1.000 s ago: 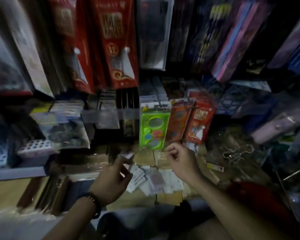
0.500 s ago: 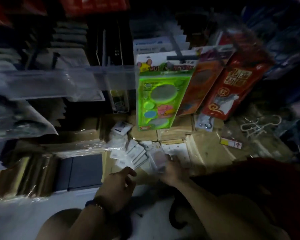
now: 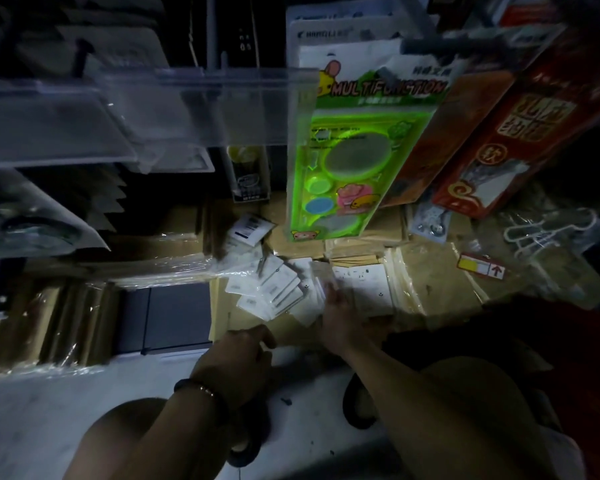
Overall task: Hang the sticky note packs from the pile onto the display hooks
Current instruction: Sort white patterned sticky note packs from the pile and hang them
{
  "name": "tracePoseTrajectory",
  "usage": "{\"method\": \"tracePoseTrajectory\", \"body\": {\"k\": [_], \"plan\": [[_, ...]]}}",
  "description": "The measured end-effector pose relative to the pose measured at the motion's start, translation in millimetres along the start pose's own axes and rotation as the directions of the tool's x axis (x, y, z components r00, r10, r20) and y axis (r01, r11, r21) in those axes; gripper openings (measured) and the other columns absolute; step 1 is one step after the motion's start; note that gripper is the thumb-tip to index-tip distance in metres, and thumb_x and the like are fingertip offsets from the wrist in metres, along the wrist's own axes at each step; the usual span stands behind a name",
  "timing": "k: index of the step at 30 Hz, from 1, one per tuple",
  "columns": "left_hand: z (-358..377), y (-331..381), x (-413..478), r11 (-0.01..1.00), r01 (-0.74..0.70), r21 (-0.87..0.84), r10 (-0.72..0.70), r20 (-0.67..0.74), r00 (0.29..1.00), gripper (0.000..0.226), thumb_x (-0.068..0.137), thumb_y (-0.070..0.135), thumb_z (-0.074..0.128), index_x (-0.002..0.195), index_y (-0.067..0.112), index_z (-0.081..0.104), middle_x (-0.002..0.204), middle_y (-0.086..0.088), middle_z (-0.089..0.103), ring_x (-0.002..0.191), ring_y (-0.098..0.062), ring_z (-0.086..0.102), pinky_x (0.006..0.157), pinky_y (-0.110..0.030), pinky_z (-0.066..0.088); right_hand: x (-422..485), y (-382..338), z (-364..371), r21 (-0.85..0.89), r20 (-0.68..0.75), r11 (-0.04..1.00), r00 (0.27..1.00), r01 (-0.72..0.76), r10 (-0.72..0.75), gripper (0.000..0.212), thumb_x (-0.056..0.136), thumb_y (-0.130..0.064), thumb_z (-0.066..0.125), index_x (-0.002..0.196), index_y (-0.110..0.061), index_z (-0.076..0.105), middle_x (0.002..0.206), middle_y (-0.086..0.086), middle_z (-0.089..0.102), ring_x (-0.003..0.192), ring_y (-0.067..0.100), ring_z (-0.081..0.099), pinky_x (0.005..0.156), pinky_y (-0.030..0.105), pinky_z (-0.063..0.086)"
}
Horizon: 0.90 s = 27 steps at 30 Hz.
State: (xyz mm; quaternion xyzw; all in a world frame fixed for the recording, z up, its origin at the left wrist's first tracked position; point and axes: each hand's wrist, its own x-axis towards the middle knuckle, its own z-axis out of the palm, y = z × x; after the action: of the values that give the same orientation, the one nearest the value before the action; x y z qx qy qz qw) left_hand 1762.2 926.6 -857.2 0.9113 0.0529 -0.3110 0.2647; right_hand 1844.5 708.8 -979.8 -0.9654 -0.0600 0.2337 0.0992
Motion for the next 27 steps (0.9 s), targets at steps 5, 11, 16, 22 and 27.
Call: {"method": "tracePoseTrajectory", "body": {"k": [5, 11, 16, 22, 27], "plan": [[3.1, 3.5, -1.6, 0.999, 0.050, -0.013, -0.050, 0.000, 0.999, 0.018, 0.104, 0.040, 0.059, 0.121, 0.038, 0.064, 0.116, 0.008, 0.075, 0.104, -0.016, 0.070, 0.093, -0.036, 0.059, -5.8, 0.0, -29.0, 0.050, -0.098, 0.990, 0.986, -0.131, 0.136, 0.045, 0.108, -0.012, 0.046, 0.152, -0.014, 0.039, 0.131, 0.016, 0.069, 0.118, 0.035, 0.070, 0.087, 0.041, 0.056], [8.2, 18.3, 5.6, 0.966, 0.079, -0.244, -0.101, -0.078, 0.992, 0.037, 0.103, 0.047, 0.062, 0.136, 0.030, 0.061, 0.127, -0.001, 0.073, 0.117, -0.024, 0.068, 0.098, -0.033, 0.052, -45.9, -11.3, -55.5, 0.151, -0.210, 0.983, 0.975, 0.107, -0.074, 0.029, 0.113, -0.035, 0.040, 0.137, -0.023, 0.048, 0.112, 0.012, 0.075, 0.099, 0.035, 0.073, 0.076, 0.039, 0.056], [10.1, 46.3, 3.8, 0.824, 0.103, -0.557, -0.180, -0.084, 0.980, 0.064, 0.099, 0.067, 0.054, 0.144, 0.023, 0.052, 0.124, -0.005, 0.073, 0.112, -0.028, 0.069, 0.096, -0.040, 0.054, -80.3, -29.6, -69.9, 0.331, -0.307, 0.860, 0.906, 0.389, -0.292, 0.028, 0.109, -0.035, 0.044, 0.134, -0.028, 0.053, 0.109, 0.008, 0.077, 0.094, 0.031, 0.073, 0.074, 0.044, 0.058], [18.9, 47.3, -0.2, 0.532, -0.024, -0.847, -0.257, -0.188, 0.948, 0.054, 0.087, 0.061, 0.069, 0.116, 0.016, 0.060, 0.097, -0.011, 0.079, 0.091, -0.029, 0.079, 0.084, -0.055, 0.065, -104.2, -42.4, -66.2, 0.420, -0.281, 0.775, 0.880, 0.472, -0.384, 0.044, 0.090, -0.034, 0.066, 0.133, -0.029, 0.057, 0.119, -0.001, 0.066, 0.108, 0.022, 0.066, 0.087, 0.039, 0.056], [11.3, 51.3, -32.0, 0.609, -0.157, -0.778, -0.123, -0.288, 0.950, 0.025, 0.102, 0.032, 0.066, 0.122, 0.016, 0.064, 0.109, -0.009, 0.079, 0.092, -0.021, 0.078, 0.069, -0.037, 0.064, -136.8, -39.3, -69.6, 0.603, -0.267, 0.688, 0.915, 0.403, -0.302, 0.045, 0.089, -0.050, 0.068, 0.131, -0.035, 0.064, 0.124, -0.007, 0.050, 0.118, 0.002, 0.058, 0.100, 0.025, 0.050]]}}
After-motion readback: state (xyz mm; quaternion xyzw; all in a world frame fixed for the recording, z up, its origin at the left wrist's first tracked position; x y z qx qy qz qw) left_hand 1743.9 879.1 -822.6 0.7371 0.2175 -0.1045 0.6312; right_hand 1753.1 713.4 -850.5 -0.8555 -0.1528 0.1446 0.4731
